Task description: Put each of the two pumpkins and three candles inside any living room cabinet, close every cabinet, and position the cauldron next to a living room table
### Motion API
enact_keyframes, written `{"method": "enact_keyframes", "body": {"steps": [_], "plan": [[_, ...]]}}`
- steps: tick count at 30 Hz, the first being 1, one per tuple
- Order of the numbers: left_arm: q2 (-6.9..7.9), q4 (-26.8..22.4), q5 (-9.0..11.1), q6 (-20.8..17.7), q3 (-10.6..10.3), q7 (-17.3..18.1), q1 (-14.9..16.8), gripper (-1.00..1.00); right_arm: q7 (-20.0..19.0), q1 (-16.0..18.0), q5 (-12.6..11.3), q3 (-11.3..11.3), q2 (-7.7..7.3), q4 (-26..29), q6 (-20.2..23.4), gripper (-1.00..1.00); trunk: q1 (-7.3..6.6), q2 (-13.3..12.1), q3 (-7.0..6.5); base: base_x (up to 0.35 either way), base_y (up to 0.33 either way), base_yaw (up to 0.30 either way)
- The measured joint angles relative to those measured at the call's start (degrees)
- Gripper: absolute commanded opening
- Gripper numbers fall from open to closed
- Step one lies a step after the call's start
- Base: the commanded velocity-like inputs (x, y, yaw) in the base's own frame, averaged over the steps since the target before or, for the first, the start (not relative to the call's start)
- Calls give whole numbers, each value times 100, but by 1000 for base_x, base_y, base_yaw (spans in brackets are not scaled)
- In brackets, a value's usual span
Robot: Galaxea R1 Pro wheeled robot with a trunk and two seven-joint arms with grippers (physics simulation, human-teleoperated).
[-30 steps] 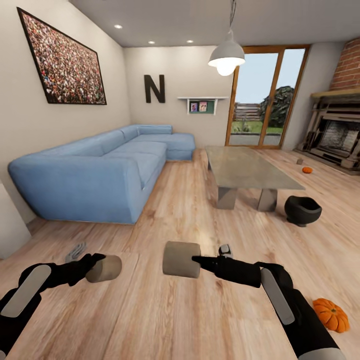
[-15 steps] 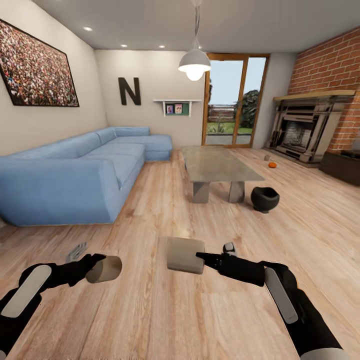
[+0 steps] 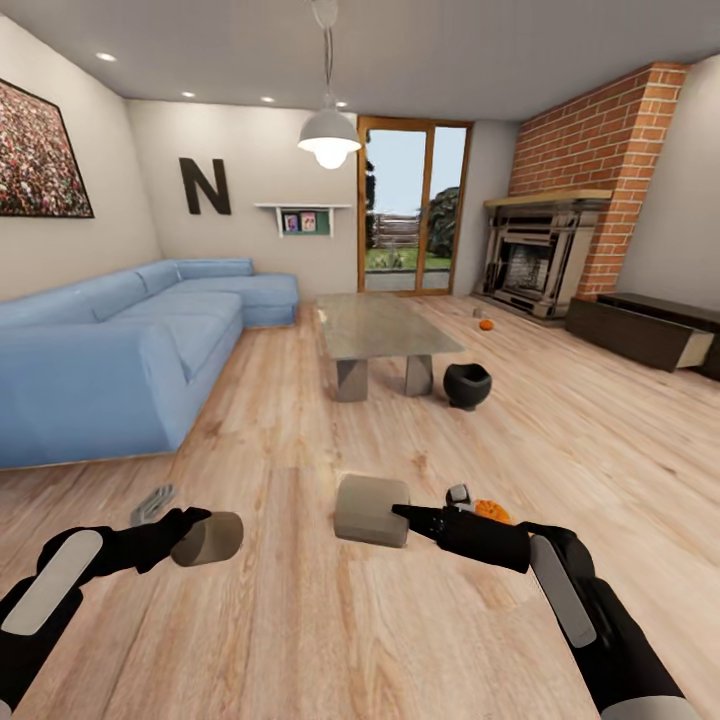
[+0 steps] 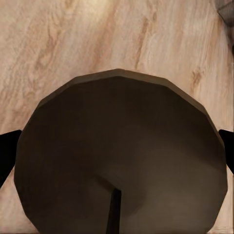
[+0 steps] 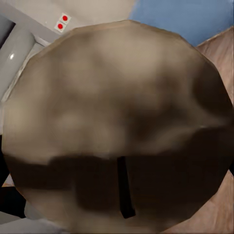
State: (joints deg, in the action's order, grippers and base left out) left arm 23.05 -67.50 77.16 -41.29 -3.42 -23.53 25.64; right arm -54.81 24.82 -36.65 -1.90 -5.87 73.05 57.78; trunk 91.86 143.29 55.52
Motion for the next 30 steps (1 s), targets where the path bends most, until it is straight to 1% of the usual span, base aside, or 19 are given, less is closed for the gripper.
{"method": "enact_keyframes", "body": {"steps": [16, 23, 30], "plan": [[-6, 0, -11, -2, -1, 0, 0, -100, -10, 0, -3, 1, 0, -6, -1, -100, -1, 0, -71, -7, -10, -257], [-8, -5, -13, -3, -1, 2, 1, -100, -17, 0, -70, 10, 0, -72, 18, -100, -2, 0, -102, 0, 0, -257], [-14, -17, -10, -3, -3, 3, 0, -100, -17, 0, -60, 14, 7, -170, -12, -100, -1, 0, -133, 0, 0, -257]]}}
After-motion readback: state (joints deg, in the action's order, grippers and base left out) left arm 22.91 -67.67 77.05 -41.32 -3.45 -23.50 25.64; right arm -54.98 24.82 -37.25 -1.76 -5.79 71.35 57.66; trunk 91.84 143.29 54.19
